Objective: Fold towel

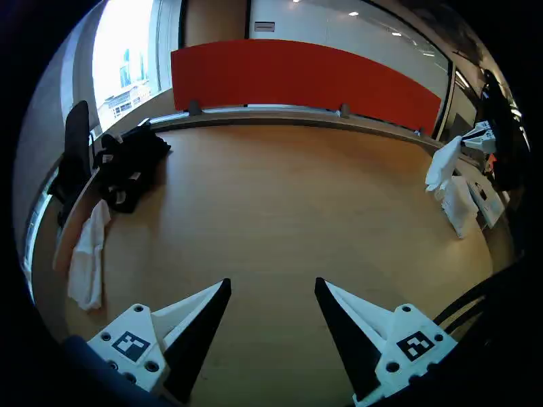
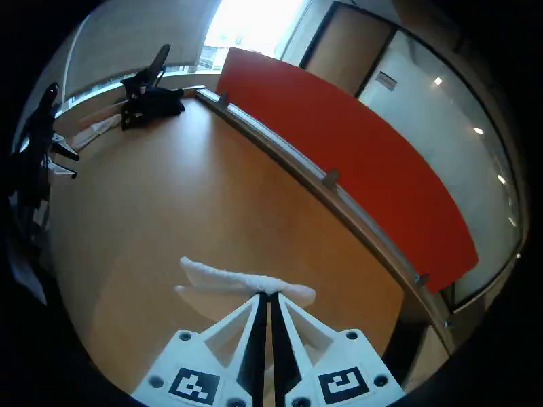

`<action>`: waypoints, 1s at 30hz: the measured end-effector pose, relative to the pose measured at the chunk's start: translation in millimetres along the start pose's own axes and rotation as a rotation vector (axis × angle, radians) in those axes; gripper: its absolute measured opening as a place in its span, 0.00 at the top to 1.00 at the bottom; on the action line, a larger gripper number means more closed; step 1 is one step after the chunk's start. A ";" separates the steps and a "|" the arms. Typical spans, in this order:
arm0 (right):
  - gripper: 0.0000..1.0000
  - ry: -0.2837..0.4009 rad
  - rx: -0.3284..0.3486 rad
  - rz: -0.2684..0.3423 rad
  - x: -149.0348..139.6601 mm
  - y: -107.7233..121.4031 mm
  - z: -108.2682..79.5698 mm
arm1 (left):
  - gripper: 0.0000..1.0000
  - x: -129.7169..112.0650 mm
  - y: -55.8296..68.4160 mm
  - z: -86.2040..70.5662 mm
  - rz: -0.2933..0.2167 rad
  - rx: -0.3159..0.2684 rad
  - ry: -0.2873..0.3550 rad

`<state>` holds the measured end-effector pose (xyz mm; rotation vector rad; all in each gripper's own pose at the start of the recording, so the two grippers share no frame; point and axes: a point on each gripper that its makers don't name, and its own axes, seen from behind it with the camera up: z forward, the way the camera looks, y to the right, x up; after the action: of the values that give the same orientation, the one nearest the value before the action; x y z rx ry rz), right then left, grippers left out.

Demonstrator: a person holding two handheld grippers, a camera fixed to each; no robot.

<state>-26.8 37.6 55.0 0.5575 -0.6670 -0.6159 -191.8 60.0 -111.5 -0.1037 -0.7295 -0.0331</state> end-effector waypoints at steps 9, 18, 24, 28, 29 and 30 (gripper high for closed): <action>0.96 -0.028 -0.049 0.015 -15.1 45.1 -2.5 | 0.09 -1.2 3.2 2.4 0.004 0.007 -0.010; 0.96 -0.060 -0.091 0.025 -30.3 83.1 -6.3 | 0.08 -0.4 5.5 3.6 0.012 0.011 -0.017; 0.96 -0.078 -0.116 0.035 -38.0 102.8 -9.6 | 0.09 0.2 7.0 4.3 0.016 0.011 -0.020; 0.96 -0.084 -0.128 0.040 -39.9 111.0 -11.6 | 0.09 1.1 7.9 4.5 0.022 0.011 -0.020; 0.96 -0.085 -0.131 0.041 -40.4 112.6 -12.0 | 0.09 1.3 8.2 4.5 0.023 0.010 -0.020; 0.96 -0.087 -0.134 0.041 -40.8 114.0 -12.4 | 0.09 1.5 8.4 4.5 0.024 0.010 -0.020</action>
<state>-5.2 146.7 104.3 0.3936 -0.7115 -0.6434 -193.1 68.9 -107.8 -0.1032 -0.7481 -0.0058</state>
